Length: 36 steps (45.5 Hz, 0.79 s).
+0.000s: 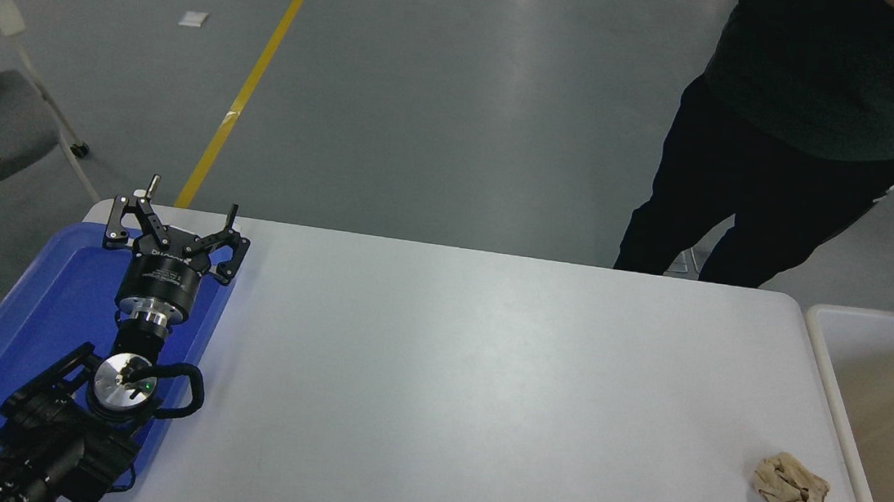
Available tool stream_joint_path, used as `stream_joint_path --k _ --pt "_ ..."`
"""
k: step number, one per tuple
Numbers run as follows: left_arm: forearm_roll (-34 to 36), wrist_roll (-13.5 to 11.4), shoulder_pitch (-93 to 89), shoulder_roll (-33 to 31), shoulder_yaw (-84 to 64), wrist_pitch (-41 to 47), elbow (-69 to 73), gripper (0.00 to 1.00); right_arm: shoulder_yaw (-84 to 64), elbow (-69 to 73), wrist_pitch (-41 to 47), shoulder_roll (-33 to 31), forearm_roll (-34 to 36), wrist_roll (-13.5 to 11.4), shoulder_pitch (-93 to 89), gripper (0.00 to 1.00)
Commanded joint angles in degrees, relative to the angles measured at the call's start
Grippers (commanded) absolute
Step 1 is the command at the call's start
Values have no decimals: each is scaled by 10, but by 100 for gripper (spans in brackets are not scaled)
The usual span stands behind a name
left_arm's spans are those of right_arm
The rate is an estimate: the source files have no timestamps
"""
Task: Pick up foil plate and place in dustbin
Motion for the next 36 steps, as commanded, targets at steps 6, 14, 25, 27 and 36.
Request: stream_joint_path --k 6,14,25,27,36 --pt "0 0 0 0 0 0 0 100 214 -105 -80 64 3 0 -295 0" --pt "0 0 0 0 0 0 0 100 263 -170 -81 120 33 0 -376 0" --pt "0 0 0 0 0 0 0 100 263 -326 -81 220 113 1 -469 0" --pt "0 0 0 0 0 0 0 100 264 -362 -81 238 117 1 -487 0" --pt "0 0 0 0 0 0 0 100 264 -447 -81 289 118 1 -537 0"
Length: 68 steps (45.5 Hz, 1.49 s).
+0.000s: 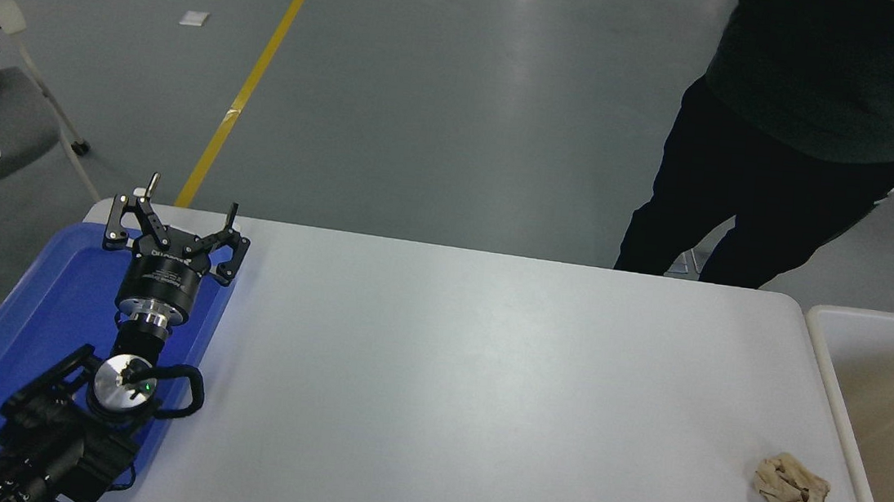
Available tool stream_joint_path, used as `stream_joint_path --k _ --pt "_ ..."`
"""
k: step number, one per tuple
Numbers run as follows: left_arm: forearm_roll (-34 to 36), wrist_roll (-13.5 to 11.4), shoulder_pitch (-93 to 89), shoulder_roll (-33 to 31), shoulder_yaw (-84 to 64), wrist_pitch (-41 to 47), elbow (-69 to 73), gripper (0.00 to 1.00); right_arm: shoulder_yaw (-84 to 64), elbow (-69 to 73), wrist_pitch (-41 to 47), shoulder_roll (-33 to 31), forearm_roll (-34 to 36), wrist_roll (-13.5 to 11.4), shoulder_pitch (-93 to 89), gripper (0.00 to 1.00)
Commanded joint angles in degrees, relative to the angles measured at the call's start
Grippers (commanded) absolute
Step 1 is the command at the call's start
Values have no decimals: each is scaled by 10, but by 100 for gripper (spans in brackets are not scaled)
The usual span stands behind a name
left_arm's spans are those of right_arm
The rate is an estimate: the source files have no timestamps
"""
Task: Pick up foil plate and place in dustbin
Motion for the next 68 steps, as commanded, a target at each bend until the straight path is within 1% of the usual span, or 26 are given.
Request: stream_joint_path --k 1,8,9,11,13,14,15,19,35,40,49,54,60,65,68 --pt "0 0 0 0 0 0 0 100 10 -108 -2 69 21 0 -71 0" --pt "0 0 0 0 0 0 0 100 10 -110 -2 70 21 0 -71 0" --pt "0 0 0 0 -1 0 0 100 10 -111 -2 70 21 0 -71 4" --pt "0 0 0 0 0 0 0 100 10 -111 -2 70 21 0 -71 22" --pt "0 0 0 0 0 0 0 100 10 -112 -2 70 23 0 -70 50" --pt "0 0 0 0 0 0 0 100 11 -112 -2 70 26 0 -69 61" --pt "0 0 0 0 0 0 0 100 11 -113 -2 70 31 0 -68 68" --pt "0 0 0 0 0 0 0 100 10 -113 -2 70 44 0 -69 88" --pt "0 0 0 0 0 0 0 100 17 -113 0 68 49 1 -51 90" --pt "0 0 0 0 0 0 0 100 11 -112 5 69 47 2 -37 97" --pt "0 1 -1 0 0 -1 0 100 7 -108 13 71 39 2 16 98" --pt "0 1 -1 0 0 -1 0 100 -15 -107 25 84 38 2 45 98" --pt "0 1 -1 0 0 -1 0 100 -55 -107 26 90 39 17 71 98" --pt "0 1 -1 0 0 -1 0 100 -69 -98 28 92 39 24 96 98" --pt "0 1 -1 0 0 -1 0 100 -71 -76 26 98 37 36 111 99"
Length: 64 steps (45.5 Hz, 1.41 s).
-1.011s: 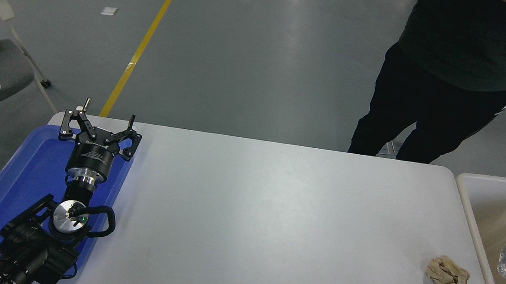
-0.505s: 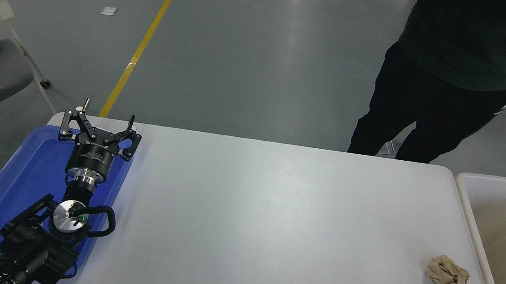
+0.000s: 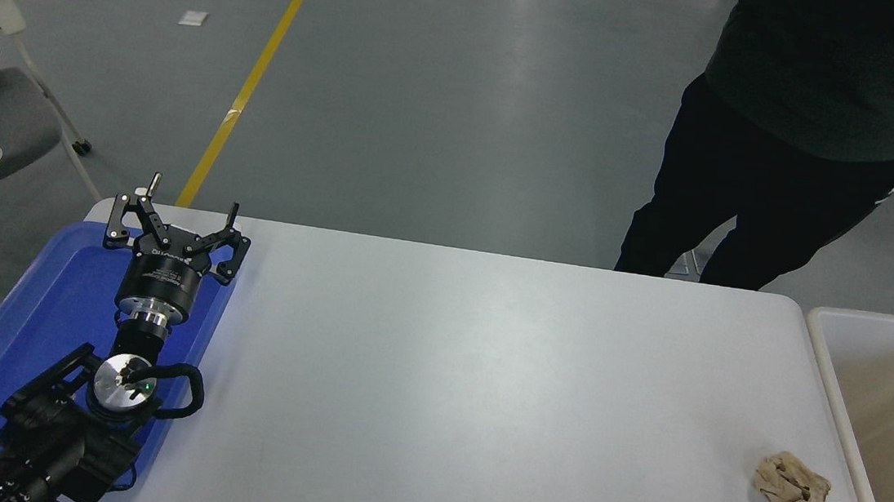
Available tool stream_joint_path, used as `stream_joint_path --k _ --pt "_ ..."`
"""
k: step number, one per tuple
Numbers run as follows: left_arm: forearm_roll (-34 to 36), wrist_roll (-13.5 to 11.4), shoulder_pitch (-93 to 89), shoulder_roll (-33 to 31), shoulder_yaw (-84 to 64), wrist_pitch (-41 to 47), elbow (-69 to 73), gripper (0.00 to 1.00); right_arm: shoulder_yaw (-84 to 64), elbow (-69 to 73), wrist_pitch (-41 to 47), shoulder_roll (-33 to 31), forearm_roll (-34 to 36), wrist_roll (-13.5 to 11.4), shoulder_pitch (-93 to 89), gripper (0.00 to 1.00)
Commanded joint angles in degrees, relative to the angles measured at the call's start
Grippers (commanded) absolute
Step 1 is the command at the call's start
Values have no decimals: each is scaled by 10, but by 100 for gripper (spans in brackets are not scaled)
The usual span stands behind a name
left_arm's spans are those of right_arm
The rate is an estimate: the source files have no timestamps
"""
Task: Pick up foil plate and place in dustbin
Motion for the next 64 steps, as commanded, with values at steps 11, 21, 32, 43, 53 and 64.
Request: stream_joint_path --k 11,21,32,43,53,64 --pt "0 -1 0 0 0 0 0 100 -52 184 0 -8 -39 23 162 99" --pt "0 0 0 0 0 0 0 100 -55 423 -3 -53 -129 12 304 99" --pt "0 0 0 0 1 0 0 100 -168 667 -3 -39 -141 -5 474 99" --pt "1 0 0 0 1 0 0 100 -227 750 5 33 -131 -5 550 99" --pt "1 1 0 0 1 0 -1 100 -226 776 48 55 -100 -3 598 99" --pt "1 1 0 0 1 0 -1 100 -220 812 150 66 -79 0 659 100"
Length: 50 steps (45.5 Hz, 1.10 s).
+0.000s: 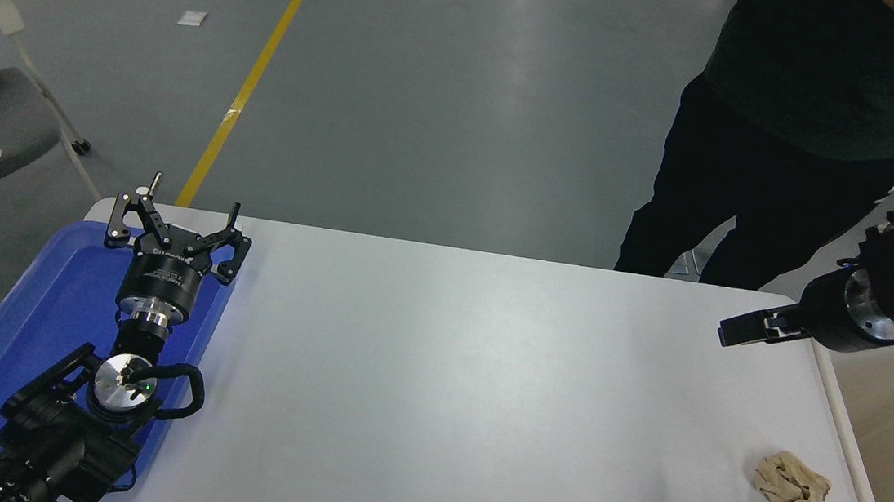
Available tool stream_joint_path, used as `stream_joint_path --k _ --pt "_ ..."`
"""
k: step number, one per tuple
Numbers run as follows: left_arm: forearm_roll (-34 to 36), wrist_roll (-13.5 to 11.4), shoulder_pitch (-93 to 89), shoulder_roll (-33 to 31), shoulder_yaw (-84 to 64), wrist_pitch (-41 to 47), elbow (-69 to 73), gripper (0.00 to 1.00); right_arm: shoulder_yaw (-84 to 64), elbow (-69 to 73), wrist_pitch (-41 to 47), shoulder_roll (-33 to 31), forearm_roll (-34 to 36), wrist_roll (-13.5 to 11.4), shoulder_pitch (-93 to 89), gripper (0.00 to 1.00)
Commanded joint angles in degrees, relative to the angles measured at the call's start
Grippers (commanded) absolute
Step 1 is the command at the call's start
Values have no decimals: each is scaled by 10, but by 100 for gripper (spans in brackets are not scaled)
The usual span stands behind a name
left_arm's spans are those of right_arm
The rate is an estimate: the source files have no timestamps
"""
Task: Pick up foil plate and place in dustbin
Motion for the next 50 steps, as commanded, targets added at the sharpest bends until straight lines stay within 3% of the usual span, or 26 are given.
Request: stream_joint_path --k 1,12,33,50 --pt "0 0 0 0 0 0 0 100 1 43 103 15 25 1 70 100" --pt "0 0 0 0 0 0 0 100 9 76 213 18 174 2 167 100" --pt "0 0 0 0 0 0 0 100 -3 70 268 144 297 1 226 100" --pt "0 0 0 0 0 0 0 100 -17 50 248 222 373 1 226 100"
